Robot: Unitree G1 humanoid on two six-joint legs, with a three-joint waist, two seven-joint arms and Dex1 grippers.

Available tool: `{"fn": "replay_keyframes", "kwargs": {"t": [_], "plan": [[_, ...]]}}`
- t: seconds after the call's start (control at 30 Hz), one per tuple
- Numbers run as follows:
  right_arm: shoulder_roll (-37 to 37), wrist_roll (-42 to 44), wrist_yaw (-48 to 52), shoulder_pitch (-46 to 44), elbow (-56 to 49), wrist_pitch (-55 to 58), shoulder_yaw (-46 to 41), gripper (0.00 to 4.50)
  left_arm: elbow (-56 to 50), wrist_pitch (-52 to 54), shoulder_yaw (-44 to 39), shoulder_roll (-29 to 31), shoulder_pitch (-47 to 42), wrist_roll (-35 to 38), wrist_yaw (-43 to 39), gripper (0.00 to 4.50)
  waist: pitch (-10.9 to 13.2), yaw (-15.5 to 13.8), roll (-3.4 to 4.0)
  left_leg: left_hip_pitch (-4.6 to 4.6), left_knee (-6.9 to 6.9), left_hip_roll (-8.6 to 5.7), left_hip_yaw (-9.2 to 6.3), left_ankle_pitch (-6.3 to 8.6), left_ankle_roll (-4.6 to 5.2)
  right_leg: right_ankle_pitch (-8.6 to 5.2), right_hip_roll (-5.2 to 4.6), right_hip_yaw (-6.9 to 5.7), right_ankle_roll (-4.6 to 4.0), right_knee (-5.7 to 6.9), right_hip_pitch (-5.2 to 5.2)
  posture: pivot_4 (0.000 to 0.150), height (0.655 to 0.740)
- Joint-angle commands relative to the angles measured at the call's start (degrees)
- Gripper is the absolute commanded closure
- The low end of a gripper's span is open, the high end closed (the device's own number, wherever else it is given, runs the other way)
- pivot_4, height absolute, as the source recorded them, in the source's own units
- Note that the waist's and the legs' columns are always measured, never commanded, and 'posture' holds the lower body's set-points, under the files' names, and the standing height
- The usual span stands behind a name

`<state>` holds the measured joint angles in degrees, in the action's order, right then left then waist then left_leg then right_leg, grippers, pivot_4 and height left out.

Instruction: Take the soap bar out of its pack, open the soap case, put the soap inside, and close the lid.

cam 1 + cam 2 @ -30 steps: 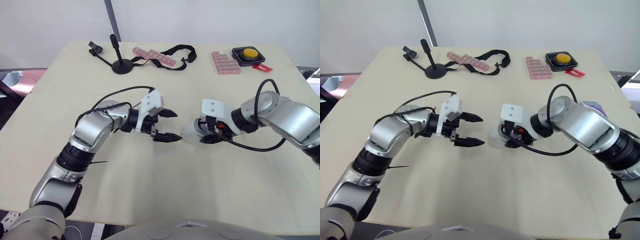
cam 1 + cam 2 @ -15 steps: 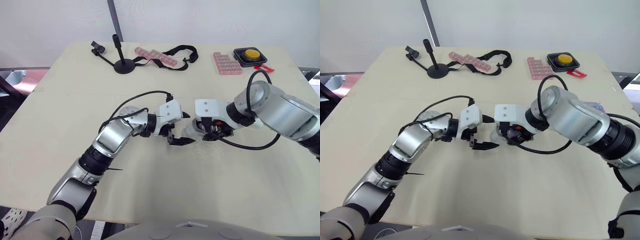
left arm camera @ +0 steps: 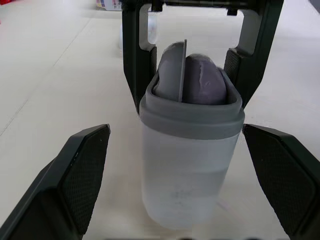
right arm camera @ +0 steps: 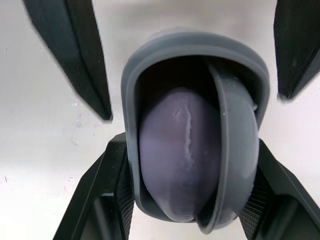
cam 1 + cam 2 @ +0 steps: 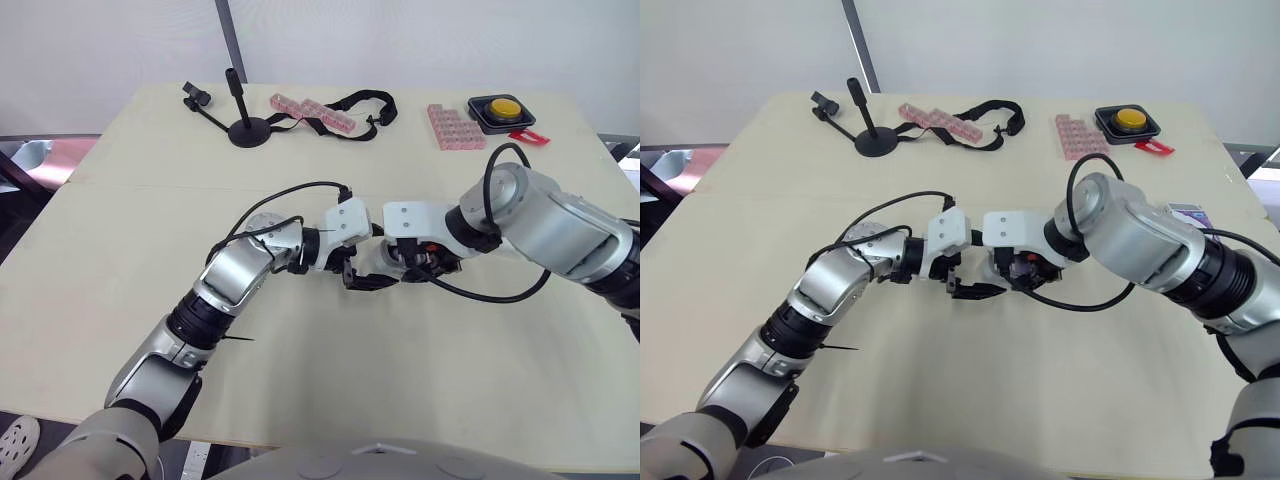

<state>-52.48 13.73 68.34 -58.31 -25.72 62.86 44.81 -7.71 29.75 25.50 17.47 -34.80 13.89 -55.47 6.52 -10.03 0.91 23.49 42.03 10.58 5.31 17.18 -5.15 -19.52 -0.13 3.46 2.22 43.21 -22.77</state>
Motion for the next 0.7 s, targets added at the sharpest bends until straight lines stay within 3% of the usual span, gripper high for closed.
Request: {"fn": "replay_keyframes", "kwargs": {"t": [0.03, 0.7], "plan": [[-0.11, -1.15, 0.39, -1.24, -0.85, 0.13, -1.29, 2.45, -0.75, -0.33, -0.47, 0.07, -1.03, 0.03, -0.34, 0.0, 0.0, 0.0, 0.0, 0.0, 0.0, 0.0, 0.0, 0.0, 0.0, 0.0, 0.0, 0.01, 0.0, 0.0, 0.0, 0.15, 0.7096], [0.79, -1.53, 0.54, -0.33, -0.85, 0.05, -2.09, 2.45, 1.14, -2.02, -0.24, -0.37, -1.3, -1.5, -0.74, 0.0, 0.0, 0.01, 0.0, 0.0, 0.03, 0.0, 0.0, 0.0, 0.0, 0.0, 0.05, 0.13, 0.0, 0.04, -0.03, 0.15, 0.7096]]}}
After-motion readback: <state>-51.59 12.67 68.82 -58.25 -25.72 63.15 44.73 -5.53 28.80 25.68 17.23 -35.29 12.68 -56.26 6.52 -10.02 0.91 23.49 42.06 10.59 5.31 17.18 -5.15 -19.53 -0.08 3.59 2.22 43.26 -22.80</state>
